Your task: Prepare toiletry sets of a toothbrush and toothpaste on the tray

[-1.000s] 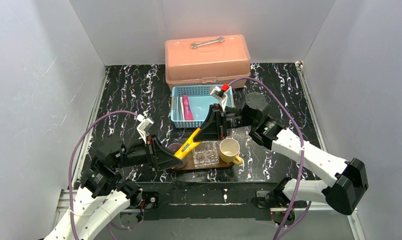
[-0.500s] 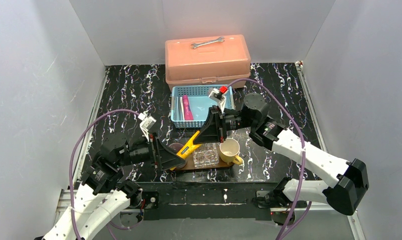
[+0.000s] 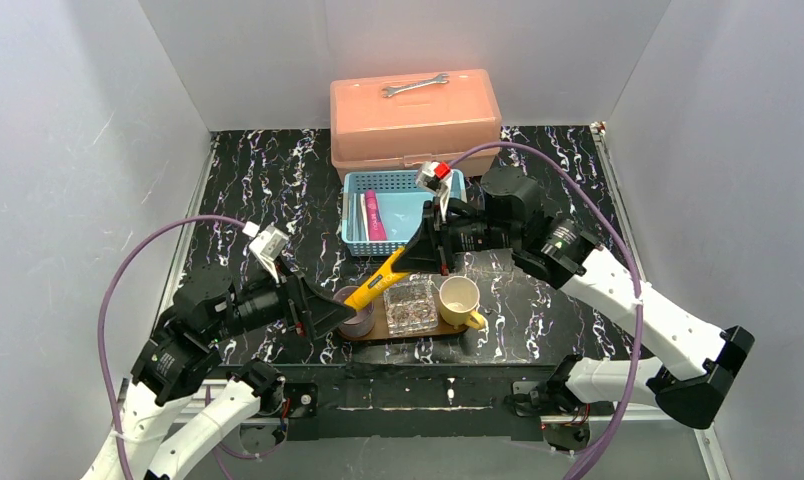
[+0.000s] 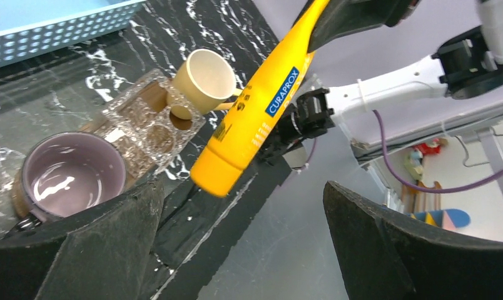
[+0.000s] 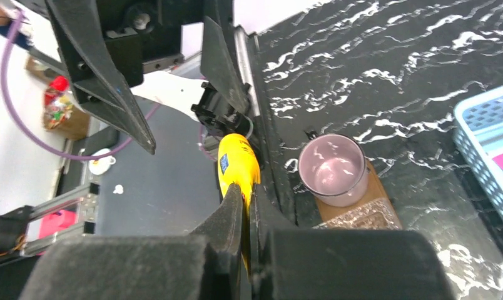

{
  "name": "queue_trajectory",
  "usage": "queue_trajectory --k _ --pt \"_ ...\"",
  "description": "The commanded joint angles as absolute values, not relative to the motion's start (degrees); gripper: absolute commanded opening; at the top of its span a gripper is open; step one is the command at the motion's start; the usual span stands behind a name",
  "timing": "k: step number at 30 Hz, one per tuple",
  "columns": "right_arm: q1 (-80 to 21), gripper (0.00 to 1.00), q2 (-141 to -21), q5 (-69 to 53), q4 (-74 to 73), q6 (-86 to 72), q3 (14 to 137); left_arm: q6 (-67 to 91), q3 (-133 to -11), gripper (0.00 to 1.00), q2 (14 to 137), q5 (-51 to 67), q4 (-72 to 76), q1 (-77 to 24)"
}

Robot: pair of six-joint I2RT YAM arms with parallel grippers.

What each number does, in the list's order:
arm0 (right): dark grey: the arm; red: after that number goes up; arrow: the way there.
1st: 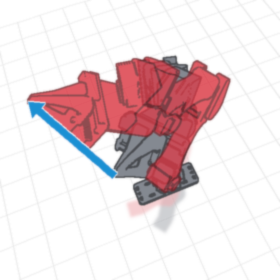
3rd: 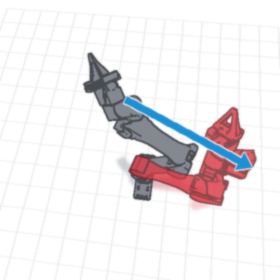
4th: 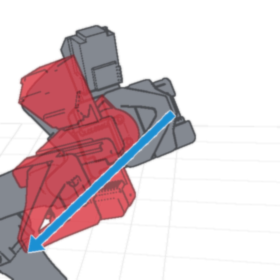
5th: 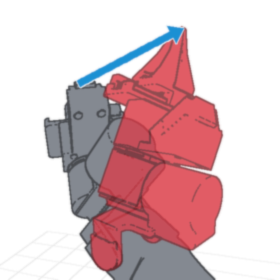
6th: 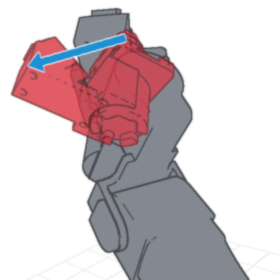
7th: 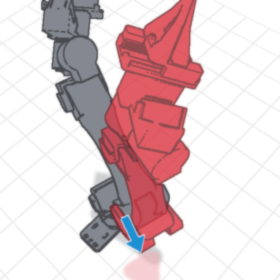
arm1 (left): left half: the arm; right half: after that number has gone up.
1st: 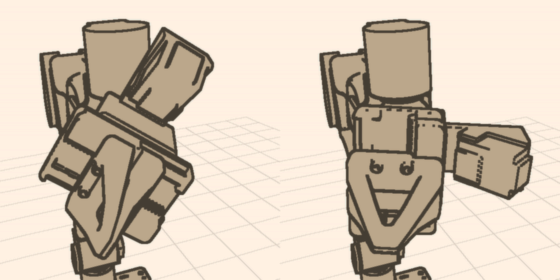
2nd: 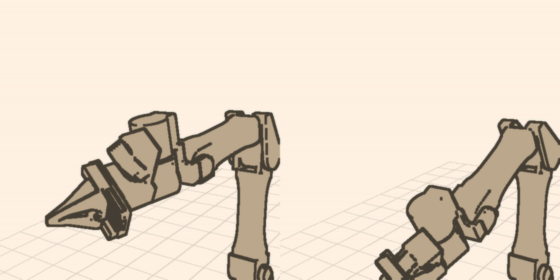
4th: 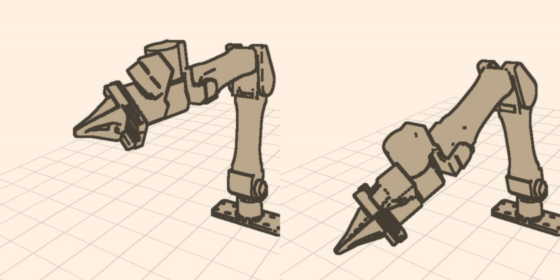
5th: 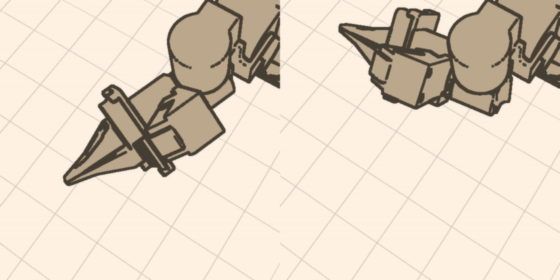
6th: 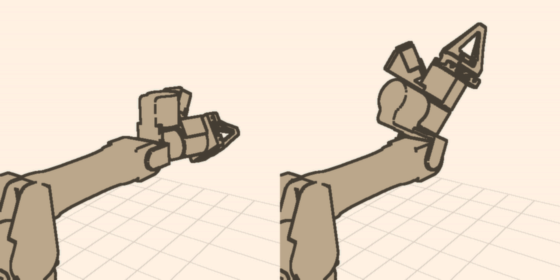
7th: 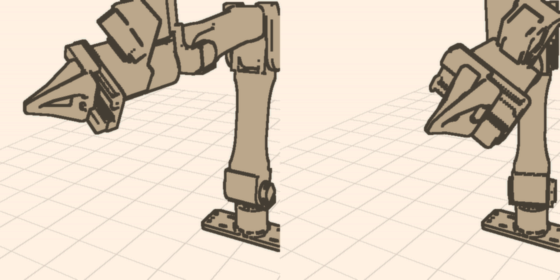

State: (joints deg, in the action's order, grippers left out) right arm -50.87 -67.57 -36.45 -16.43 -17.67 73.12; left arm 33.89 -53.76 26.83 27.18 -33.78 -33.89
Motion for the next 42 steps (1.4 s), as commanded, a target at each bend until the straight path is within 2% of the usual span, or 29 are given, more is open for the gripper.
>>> queue_trajectory --k 1,21,28,42 --pt "-53.06 0.01 -67.81 -25.8 -27.31 -11.91 79.7 29.05 -56.81 0.98 26.78 21.35 -40.32 -33.86" --pt "-68.77 0.01 -77.92 15.61 -48.59 -9.23 93.94 24.38 -51.87 0.98 24.53 12.49 -44.56 -33.84" --pt "-70.81 0.01 -80.6 21.05 -50.97 -9.45 95.28 23.83 -48.43 0.98 23.28 12.34 -44.18 -33.84" --pt "-71.46 0.01 -83.79 22.91 -48.87 -9.49 92.81 24.63 -45.13 0.98 20.8 12.52 -42.25 -33.84"
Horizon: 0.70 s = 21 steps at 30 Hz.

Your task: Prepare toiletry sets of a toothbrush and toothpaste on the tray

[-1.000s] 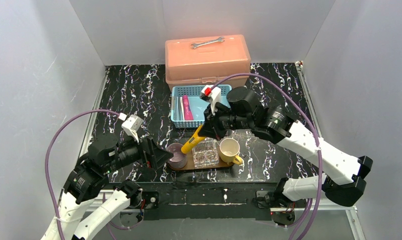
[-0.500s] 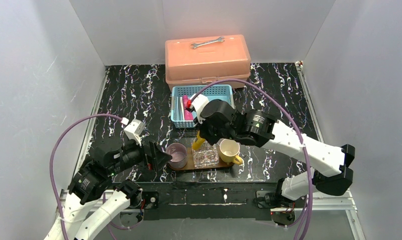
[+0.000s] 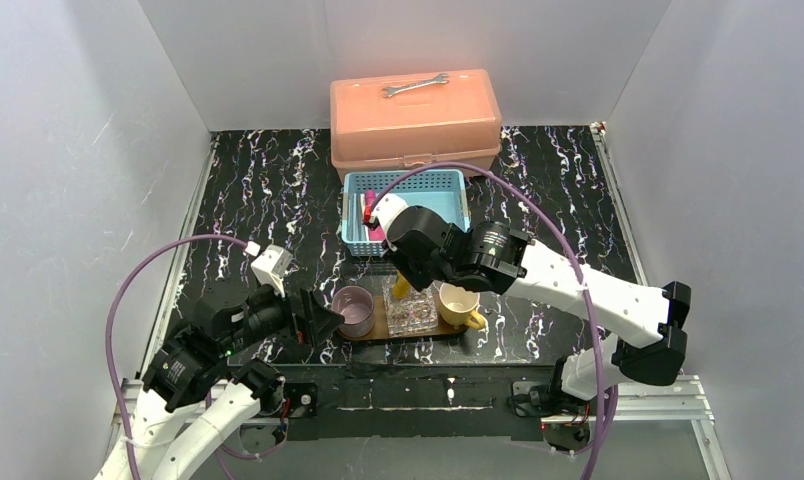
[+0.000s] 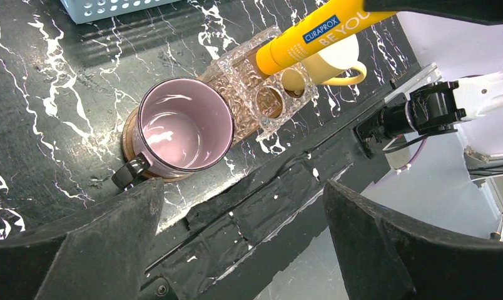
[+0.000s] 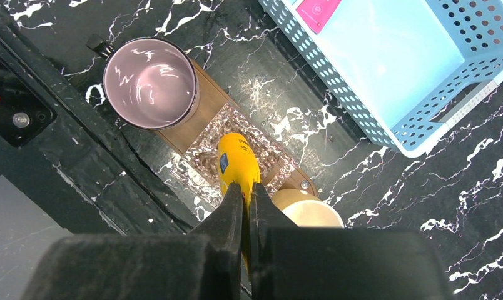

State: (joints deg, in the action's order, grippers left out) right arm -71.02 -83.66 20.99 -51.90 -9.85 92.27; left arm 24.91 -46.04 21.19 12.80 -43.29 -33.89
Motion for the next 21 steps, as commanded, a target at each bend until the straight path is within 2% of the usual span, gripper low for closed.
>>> queue_trajectory --k 1,21 --pt "-71.46 0.01 -83.92 22.86 -48.56 -9.5 92.59 24.61 -45.09 0.98 20.83 12.56 -42.11 -33.84" --pt "-71.46 0.01 -86.93 22.77 -45.53 -8.09 89.33 24.35 -44.65 0.98 21.62 13.45 -41.57 -33.84"
